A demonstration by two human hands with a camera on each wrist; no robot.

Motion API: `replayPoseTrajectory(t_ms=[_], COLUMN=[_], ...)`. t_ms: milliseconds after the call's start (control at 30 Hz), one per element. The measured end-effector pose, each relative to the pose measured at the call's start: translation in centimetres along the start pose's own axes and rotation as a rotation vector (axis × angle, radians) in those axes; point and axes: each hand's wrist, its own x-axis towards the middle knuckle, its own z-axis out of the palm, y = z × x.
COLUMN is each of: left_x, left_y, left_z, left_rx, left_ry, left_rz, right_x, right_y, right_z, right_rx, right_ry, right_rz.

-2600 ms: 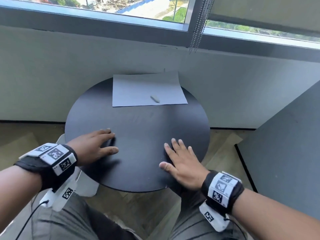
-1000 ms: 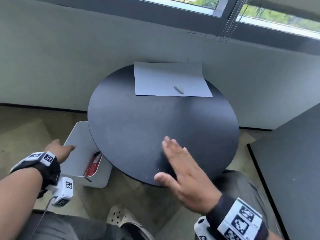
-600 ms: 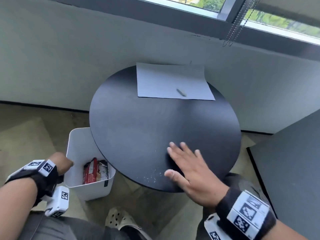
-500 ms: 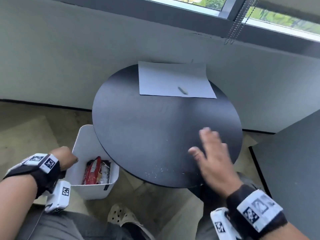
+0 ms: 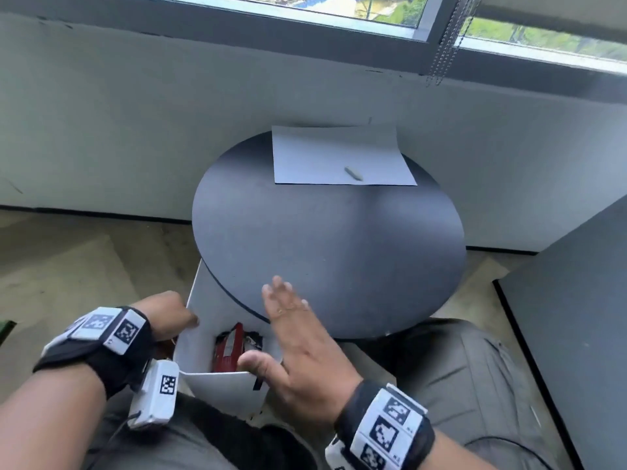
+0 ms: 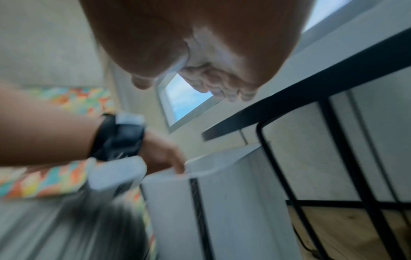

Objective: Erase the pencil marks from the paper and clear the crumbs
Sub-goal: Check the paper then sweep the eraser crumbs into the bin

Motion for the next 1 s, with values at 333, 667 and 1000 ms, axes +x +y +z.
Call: replayPoseTrajectory(t_ms=[333, 667, 1000], left_x=[-3.4, -4.1, -3.3], left_y=[1.1, -0.9, -0.5], left_z=[2.2, 2.8, 3.8], left_rx=[-0.077, -0.264, -0.416], left_ry=[-0.039, -0.020, -0.072], left_rz=[0.051, 0.065, 0.053], right_x=[0.3, 2.3, -0.2], right_y=[6.9, 0.4, 3.0], right_z=[-1.8, -0.4, 0.7], right_rx=[-0.371, 0.021, -0.362], right_ry=[0.113, 0.187, 0.028], right_rz=[0.527, 0.071, 0.311])
